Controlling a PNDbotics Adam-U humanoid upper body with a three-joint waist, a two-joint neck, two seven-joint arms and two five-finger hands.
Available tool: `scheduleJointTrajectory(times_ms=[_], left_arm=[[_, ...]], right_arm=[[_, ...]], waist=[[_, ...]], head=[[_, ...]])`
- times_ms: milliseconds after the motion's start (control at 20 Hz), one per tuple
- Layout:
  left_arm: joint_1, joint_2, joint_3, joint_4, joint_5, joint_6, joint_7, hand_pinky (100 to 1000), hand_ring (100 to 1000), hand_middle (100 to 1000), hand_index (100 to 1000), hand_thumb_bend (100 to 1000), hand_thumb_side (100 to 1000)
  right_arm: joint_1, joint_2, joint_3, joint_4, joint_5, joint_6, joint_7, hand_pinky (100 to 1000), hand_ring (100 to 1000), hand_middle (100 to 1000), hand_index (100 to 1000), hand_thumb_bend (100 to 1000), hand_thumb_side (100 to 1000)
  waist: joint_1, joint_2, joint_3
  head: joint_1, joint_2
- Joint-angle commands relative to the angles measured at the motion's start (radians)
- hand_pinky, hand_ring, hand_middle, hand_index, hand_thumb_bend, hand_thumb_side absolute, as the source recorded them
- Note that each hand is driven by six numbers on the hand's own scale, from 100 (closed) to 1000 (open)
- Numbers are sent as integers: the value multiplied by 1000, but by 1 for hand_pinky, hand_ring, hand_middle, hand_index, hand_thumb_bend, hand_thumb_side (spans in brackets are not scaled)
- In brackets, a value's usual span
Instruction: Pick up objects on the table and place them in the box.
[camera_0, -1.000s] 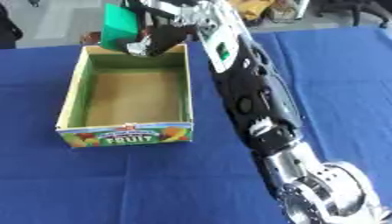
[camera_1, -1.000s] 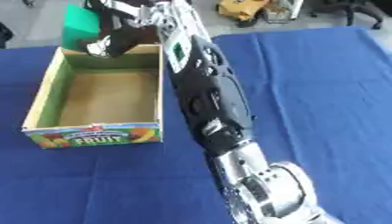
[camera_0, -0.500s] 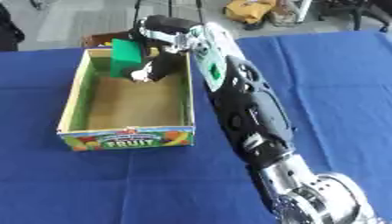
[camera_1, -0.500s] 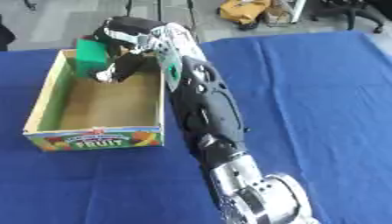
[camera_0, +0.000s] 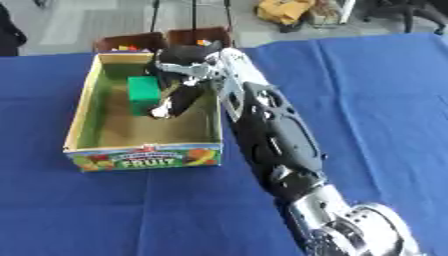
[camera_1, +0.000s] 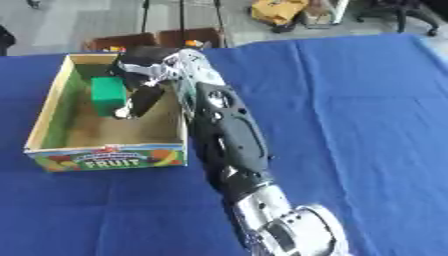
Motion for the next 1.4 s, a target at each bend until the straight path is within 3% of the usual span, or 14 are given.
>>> scheduleJointTrajectory(times_ms=[50, 200, 400, 750, 1000, 1400], left_arm=[[-13, 9, 1, -18, -3, 0, -2, 733, 748, 1000, 973, 100, 1000], [-13, 8, 1, -18, -3, 1, -3, 733, 748, 1000, 973, 100, 1000], [-12, 8, 1, -18, -5, 2, -4, 733, 747, 1000, 973, 100, 1000], [-14, 8, 1, -18, -5, 3, -4, 734, 748, 1000, 973, 100, 1000], [-13, 6, 0, -18, -4, 4, -4, 734, 748, 1000, 973, 100, 1000], [-12, 7, 0, -18, 0, 2, -4, 734, 748, 1000, 972, 100, 1000]], right_arm=[[-22, 0, 10, 19, 41, -232, 205, 404, 593, 499, 601, 100, 525], [-24, 3, 16, 44, 78, -227, 185, 409, 600, 513, 627, 100, 531], [-26, 2, 20, 68, 121, -219, 165, 442, 625, 548, 748, 122, 567], [-29, -4, 17, 67, 157, -214, 130, 472, 687, 685, 929, 369, 627], [-27, -3, 8, 41, 175, -208, 104, 495, 721, 754, 982, 503, 660], [-23, -4, -19, -72, 121, -225, 102, 496, 713, 748, 977, 551, 710]], waist=[[1, -20, 3], [0, -19, 4], [-1, -19, 3], [2, -19, -5], [5, -21, -11], [12, -28, -16]], head=[[-6, -10], [-8, -11], [-9, -12], [-12, -9], [-14, -10], [-13, -8]])
